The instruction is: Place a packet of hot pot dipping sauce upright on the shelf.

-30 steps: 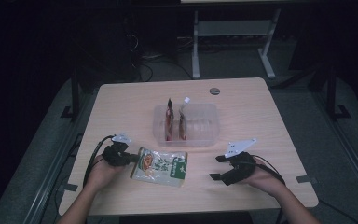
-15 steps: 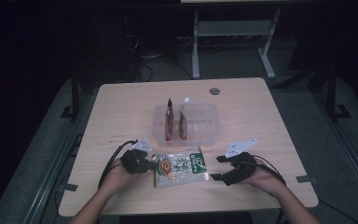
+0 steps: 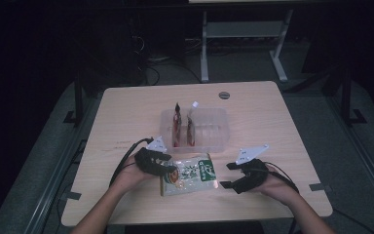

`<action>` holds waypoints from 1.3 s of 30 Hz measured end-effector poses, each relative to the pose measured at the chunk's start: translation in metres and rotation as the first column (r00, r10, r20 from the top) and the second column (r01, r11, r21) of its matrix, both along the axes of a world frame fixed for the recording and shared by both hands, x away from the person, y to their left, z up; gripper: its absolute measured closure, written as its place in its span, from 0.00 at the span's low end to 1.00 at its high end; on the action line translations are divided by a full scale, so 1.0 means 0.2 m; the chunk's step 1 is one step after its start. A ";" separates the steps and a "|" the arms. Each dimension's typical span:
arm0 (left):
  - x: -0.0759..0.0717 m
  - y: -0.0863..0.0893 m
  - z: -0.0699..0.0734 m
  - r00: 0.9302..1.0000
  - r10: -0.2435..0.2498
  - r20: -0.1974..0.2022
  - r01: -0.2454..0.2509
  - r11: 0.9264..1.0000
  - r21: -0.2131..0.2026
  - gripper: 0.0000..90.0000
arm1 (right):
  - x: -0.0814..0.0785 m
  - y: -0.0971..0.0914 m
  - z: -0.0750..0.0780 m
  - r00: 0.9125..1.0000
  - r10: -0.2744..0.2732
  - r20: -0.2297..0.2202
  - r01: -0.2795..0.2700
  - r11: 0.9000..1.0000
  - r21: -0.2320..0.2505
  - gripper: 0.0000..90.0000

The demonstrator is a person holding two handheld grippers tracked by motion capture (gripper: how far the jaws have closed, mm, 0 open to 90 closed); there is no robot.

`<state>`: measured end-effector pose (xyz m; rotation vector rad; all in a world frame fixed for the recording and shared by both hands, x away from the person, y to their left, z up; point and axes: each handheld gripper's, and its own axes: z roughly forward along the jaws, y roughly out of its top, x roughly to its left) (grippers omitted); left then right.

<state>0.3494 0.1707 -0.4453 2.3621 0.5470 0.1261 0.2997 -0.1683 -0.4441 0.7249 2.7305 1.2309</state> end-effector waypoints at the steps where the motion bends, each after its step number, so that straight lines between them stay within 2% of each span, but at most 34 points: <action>1: 0.01 -0.01 -0.01 1.000 -0.007 -0.002 0.007 1.000 0.010 0.48 | 0.00 0.00 0.00 1.000 0.002 -0.001 -0.002 1.000 0.001 0.30; 4: 0.03 -0.03 -0.05 0.999 -0.002 -0.049 0.002 1.000 -0.008 0.42 | 0.00 0.00 0.00 1.000 0.007 -0.001 -0.007 1.000 0.002 0.30; 6: 0.04 -0.03 -0.06 0.997 -0.016 -0.077 0.015 1.000 -0.015 0.41 | 0.00 0.00 0.00 1.000 0.008 -0.004 -0.008 1.000 0.001 0.30; 8: 0.03 -0.02 -0.06 0.997 -0.017 -0.078 0.016 1.000 -0.011 0.40 | 0.00 0.00 0.00 1.000 0.017 -0.006 -0.017 1.000 0.008 0.29; 10: 0.03 -0.02 -0.07 0.994 -0.015 -0.105 0.013 1.000 -0.022 0.42 | 0.00 0.00 0.00 1.000 0.018 -0.004 -0.018 1.000 0.016 0.28; 11: 0.03 -0.01 -0.08 0.994 -0.014 -0.105 0.011 0.999 -0.033 0.43 | 0.00 0.00 0.00 1.000 0.016 -0.002 -0.016 1.000 0.017 0.28; 13: 0.02 -0.02 -0.07 0.995 -0.010 -0.104 0.007 1.000 -0.027 0.46 | 0.00 0.00 0.00 1.000 0.009 -0.004 -0.009 1.000 0.019 0.27; 18: 0.01 -0.02 -0.07 0.995 -0.011 -0.101 0.009 1.000 -0.025 0.59 | 0.01 0.00 0.00 1.000 -0.011 -0.003 0.011 1.000 0.014 0.25; 21: 0.00 -0.01 -0.08 0.993 -0.010 -0.114 0.006 0.999 -0.038 0.69 | 0.01 0.00 0.00 1.000 -0.017 0.000 0.017 1.000 0.016 0.25; 28: 0.00 -0.02 -0.07 0.986 -0.031 -0.163 0.029 0.999 -0.017 0.94 | 0.01 0.01 0.00 1.000 -0.031 -0.007 0.031 0.999 0.019 0.23; 33: 0.00 -0.02 -0.06 0.987 -0.034 -0.154 0.031 0.999 -0.026 0.98 | 0.02 0.00 -0.01 0.999 -0.041 -0.026 0.041 0.999 0.022 0.23; 37: -0.01 0.00 -0.04 0.987 -0.033 -0.160 0.023 0.997 -0.069 1.00 | 0.03 0.00 0.00 0.998 -0.045 -0.039 0.046 0.999 0.022 0.20; 39: -0.02 0.00 -0.03 0.987 -0.044 -0.155 0.032 0.997 -0.075 1.00 | 0.03 0.00 0.00 0.998 -0.045 -0.049 0.046 0.999 0.022 0.18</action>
